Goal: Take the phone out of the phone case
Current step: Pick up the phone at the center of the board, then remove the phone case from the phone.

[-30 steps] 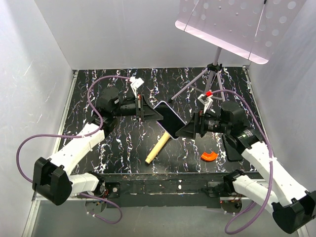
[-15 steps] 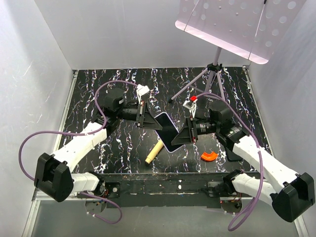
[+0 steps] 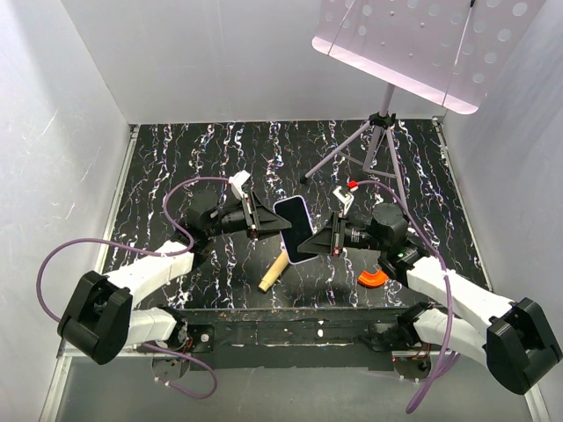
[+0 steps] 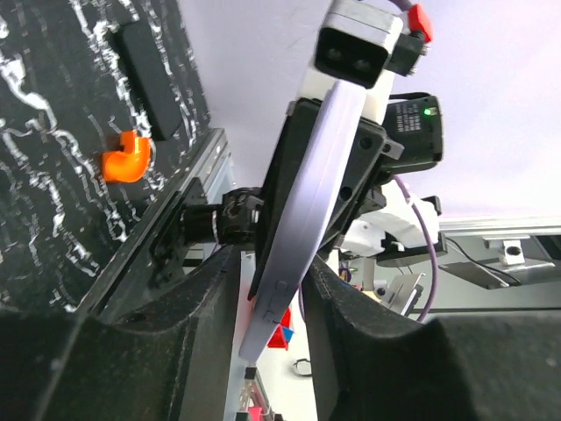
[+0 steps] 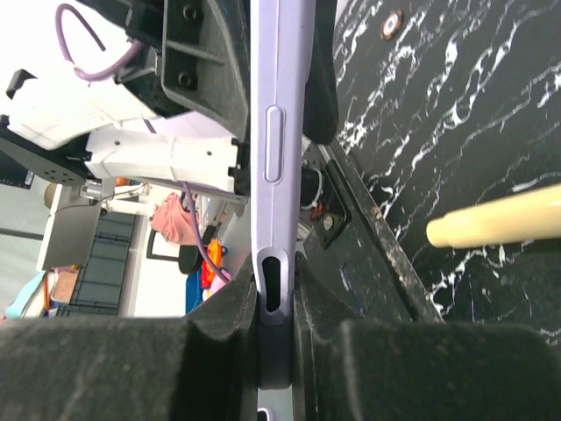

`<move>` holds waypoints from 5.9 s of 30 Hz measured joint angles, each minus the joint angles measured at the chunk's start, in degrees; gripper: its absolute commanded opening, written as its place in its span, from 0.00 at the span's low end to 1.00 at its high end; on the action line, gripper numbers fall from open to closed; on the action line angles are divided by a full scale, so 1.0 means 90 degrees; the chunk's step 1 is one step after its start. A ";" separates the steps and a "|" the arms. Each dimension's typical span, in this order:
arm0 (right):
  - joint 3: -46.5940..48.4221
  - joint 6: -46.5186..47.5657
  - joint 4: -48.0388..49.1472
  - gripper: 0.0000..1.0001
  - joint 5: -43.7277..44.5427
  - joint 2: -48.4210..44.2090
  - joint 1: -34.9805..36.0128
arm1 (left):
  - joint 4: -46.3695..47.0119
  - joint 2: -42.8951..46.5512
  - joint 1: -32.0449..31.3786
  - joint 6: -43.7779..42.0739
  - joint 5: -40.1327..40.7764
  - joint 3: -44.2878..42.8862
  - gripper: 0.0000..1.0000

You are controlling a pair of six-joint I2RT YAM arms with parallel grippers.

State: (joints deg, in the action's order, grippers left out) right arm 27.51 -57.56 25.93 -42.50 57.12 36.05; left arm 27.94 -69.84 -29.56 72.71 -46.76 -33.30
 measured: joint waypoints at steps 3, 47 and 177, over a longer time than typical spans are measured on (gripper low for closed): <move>0.0000 -0.0187 0.0420 0.01 0.0141 0.0066 0.0019 | 0.0483 0.0002 -0.0165 0.0304 0.0279 -0.0002 0.31; 0.0408 -0.0930 0.0240 0.47 0.1331 -0.0442 -0.0027 | 0.1936 0.0277 -0.0826 0.0357 0.0729 0.0299 0.00; 0.1282 -0.4629 0.4733 0.01 -0.1117 0.1195 -0.1486 | 0.1445 0.1297 -0.1217 -0.2171 -0.0185 -0.0452 0.22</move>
State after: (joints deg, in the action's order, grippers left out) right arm 39.05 -99.22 68.53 -52.56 67.88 22.68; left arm 40.95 -58.17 -40.51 53.17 -48.42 -37.36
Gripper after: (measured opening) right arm 0.218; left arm 0.280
